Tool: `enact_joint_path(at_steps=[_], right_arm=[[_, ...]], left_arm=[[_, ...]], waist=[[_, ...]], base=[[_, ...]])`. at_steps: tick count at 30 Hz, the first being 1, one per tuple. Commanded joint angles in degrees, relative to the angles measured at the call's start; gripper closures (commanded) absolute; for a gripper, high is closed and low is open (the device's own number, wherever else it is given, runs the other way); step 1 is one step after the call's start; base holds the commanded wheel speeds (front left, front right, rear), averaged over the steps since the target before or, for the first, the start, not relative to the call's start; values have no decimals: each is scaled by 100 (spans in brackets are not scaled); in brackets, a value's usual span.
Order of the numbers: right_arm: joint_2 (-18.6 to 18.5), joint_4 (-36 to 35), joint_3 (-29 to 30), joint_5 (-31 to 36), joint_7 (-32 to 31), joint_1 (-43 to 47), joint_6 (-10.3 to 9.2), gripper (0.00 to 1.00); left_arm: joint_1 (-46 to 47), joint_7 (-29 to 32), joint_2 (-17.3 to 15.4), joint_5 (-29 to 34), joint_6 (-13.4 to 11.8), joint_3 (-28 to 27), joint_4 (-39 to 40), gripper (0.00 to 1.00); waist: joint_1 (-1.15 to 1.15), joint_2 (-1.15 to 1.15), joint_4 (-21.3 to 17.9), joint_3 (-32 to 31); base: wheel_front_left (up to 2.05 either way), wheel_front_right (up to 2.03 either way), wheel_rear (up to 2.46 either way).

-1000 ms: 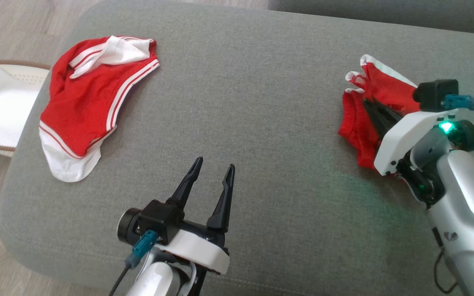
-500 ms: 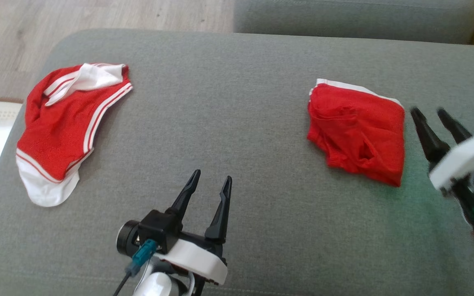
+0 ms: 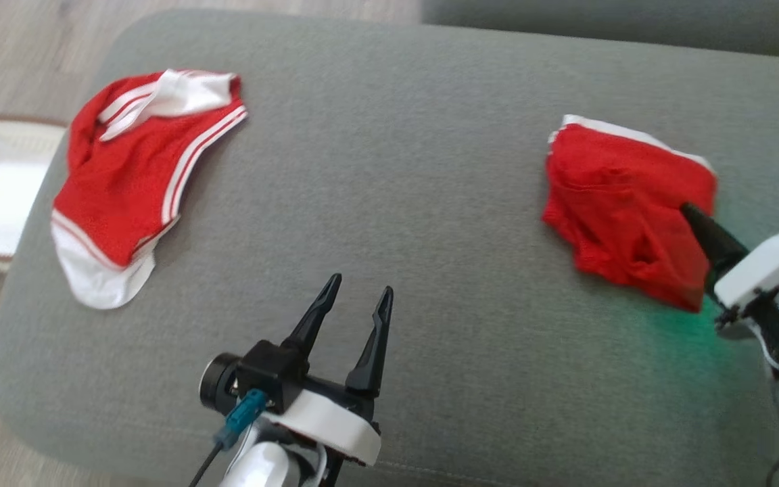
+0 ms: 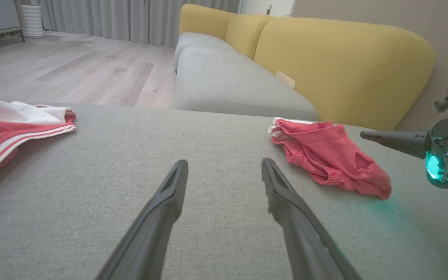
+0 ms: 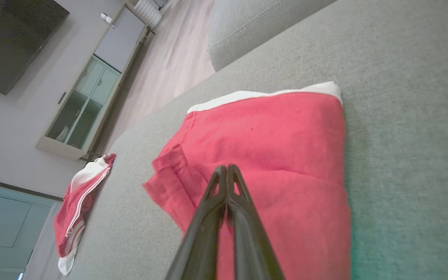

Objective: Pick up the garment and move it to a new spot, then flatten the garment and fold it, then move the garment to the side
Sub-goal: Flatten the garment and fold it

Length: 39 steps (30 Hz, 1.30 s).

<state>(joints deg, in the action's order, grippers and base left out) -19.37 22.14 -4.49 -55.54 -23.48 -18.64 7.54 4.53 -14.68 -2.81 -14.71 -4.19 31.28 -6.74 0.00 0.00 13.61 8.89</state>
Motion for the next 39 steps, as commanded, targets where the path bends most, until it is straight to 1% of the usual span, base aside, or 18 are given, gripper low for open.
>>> enact_joint_path(at_steps=[1,7,10,13,18,20,22,23,24,25,26,29,32,37,38,39], right_arm=[[-119,-62,-16,-17,-29,-319,-5,100],[-153,628,-87,11,-212,-664,-5,100],[-91,735,-236,-120,-381,-707,-5,100],[8,569,-493,-332,-542,-605,-5,100],[131,29,-1155,-637,-759,-214,-5,100],[189,-168,-1414,-702,-703,-24,-5,100],[251,-322,-1585,-713,-468,180,-5,100],[269,-404,-1682,-682,-320,284,-5,76],[271,-475,-1783,-619,-141,389,-5,62],[250,-510,-1876,-509,53,498,-5,29],[230,-529,-1970,-393,262,605,-5,0],[170,-428,-2056,-76,870,916,-5,0],[45,-242,-2029,404,1461,1091,-5,0],[-36,143,-1692,1216,2343,1246,-5,0],[-36,143,-1692,1216,2343,1246,-5,0],[-24,225,-1587,1371,2498,1272,-5,0]], left_arm=[[264,-32,-7,10,13,-119,186,0],[374,-32,-7,-34,-7,-28,206,0],[409,-32,-7,-63,-36,-10,205,0],[403,-32,-7,-73,-76,-47,189,0],[341,-32,-7,-47,-81,-100,138,0],[293,-32,-7,-39,-76,-113,92,0],[213,-32,-7,-78,-88,-151,32,0],[161,-32,-7,-90,-99,-182,-2,0],[103,-32,-7,-111,-114,-228,-36,0],[41,-32,-7,-133,-128,-277,-70,0],[-25,-32,-7,-148,-138,-330,-108,0],[-206,-32,-7,-165,-136,-478,-223,0],[-328,-32,-7,-134,-139,-671,-342,0],[-523,-32,-7,-40,-224,-1015,-482,0],[-523,-32,-7,-40,-224,-1015,-482,0],[-565,-32,-7,-16,-227,-1069,-504,0]], waist=[[0,0,174,144],[0,0,397,317],[0,0,428,337],[0,0,374,280],[0,0,156,44],[0,0,62,-114],[0,0,-31,-297],[0,0,-79,-387],[0,0,-139,-501],[0,0,-195,-596],[0,0,-257,-715],[0,0,-408,-949],[0,0,-549,-1101],[0,0,-760,-1322],[0,0,-760,-1322],[0,0,-795,-1377]], base=[[0,0,0],[0,0,0],[0,0,0],[0,0,0],[0,0,0],[0,0,0],[0,0,0],[0,0,0],[0,0,0],[0,0,0],[0,0,0],[0,0,0],[0,0,0],[0,0,0],[0,0,0],[0,0,0]])
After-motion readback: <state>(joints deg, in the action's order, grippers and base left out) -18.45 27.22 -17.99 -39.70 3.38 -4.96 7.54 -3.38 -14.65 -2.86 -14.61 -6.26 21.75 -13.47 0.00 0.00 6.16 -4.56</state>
